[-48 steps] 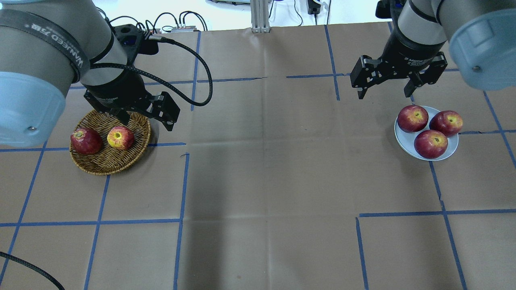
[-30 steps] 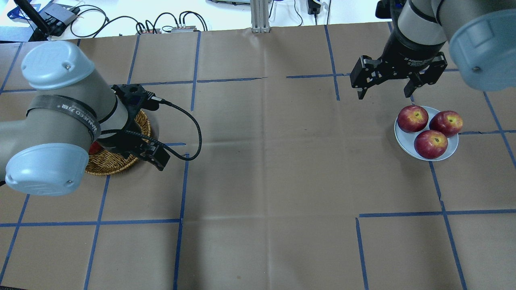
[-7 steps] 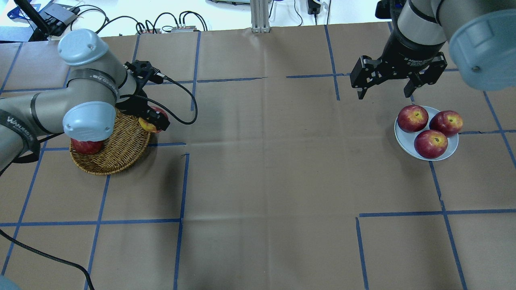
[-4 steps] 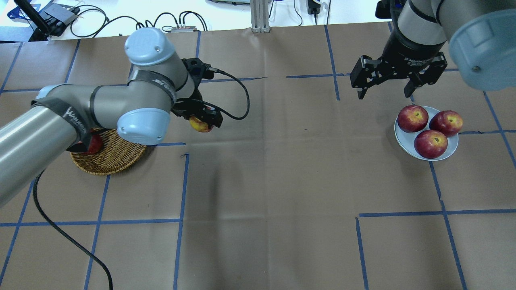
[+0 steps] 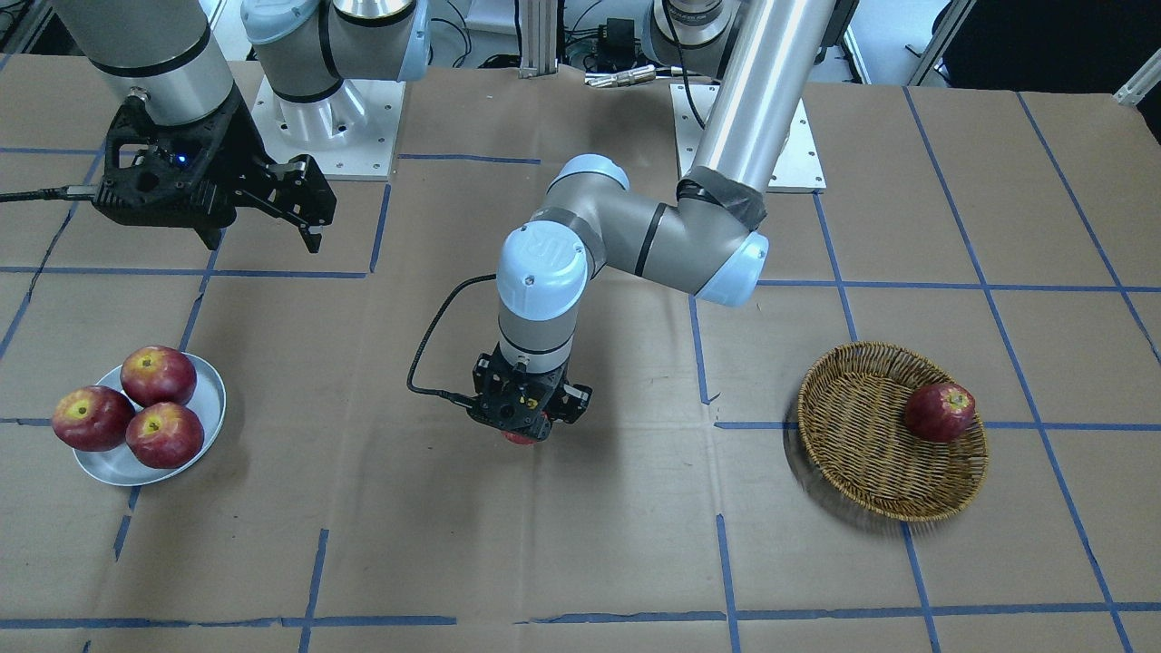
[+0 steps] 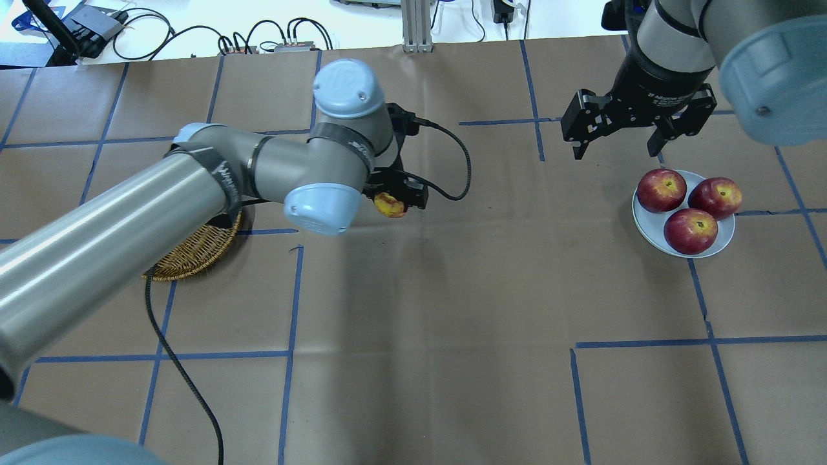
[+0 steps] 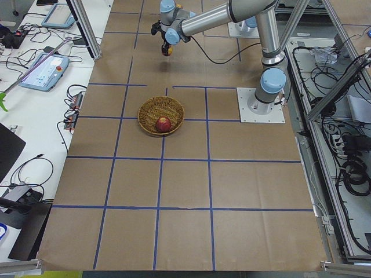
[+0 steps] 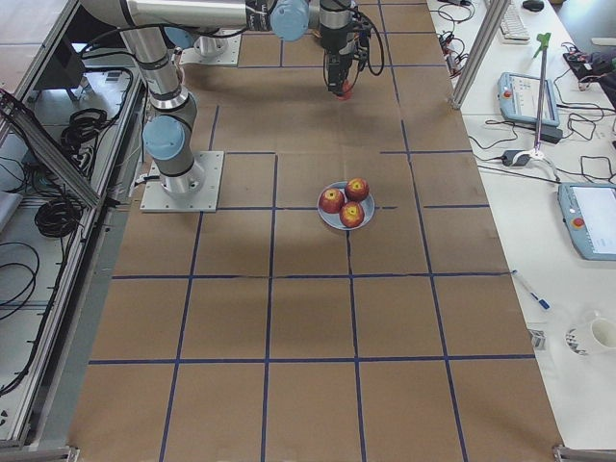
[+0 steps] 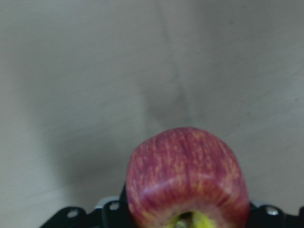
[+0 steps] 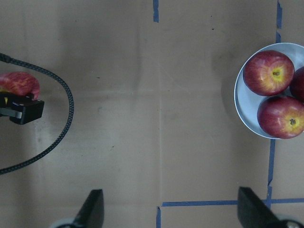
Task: Transfer apple from basket to plate
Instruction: 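Carry the apple toward the table center and set it down with the left gripper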
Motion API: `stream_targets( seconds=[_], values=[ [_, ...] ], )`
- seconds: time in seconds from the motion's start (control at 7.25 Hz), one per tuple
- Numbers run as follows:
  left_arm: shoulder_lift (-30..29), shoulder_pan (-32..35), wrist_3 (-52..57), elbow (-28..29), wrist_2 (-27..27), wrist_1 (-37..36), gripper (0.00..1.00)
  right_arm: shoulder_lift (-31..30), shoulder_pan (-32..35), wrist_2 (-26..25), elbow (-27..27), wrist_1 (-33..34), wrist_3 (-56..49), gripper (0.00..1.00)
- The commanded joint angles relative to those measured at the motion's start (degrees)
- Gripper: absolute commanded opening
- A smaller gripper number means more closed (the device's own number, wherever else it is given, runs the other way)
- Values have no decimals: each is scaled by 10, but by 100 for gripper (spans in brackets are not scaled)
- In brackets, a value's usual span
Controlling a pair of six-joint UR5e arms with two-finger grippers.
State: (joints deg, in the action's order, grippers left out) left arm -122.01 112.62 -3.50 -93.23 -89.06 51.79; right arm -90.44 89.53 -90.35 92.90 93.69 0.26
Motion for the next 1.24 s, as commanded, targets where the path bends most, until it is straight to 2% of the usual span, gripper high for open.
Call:
stream_targets(
  seconds=[0.0,0.28,0.69,0.83,1.1],
  values=[
    [-17,9,0,7,-5,-3,45,0,-1,0,0,0,0,100],
    [-21,8,1,2,-15,-4,69,0,0,1,0,0,0,100],
    [-19,8,1,7,-16,-4,92,0,0,1,0,0,0,100],
    [-14,8,1,10,-16,-3,98,0,-1,0,0,0,0,100],
    [4,5,1,21,-17,7,99,0,-1,0,0,0,0,100]
  ],
)
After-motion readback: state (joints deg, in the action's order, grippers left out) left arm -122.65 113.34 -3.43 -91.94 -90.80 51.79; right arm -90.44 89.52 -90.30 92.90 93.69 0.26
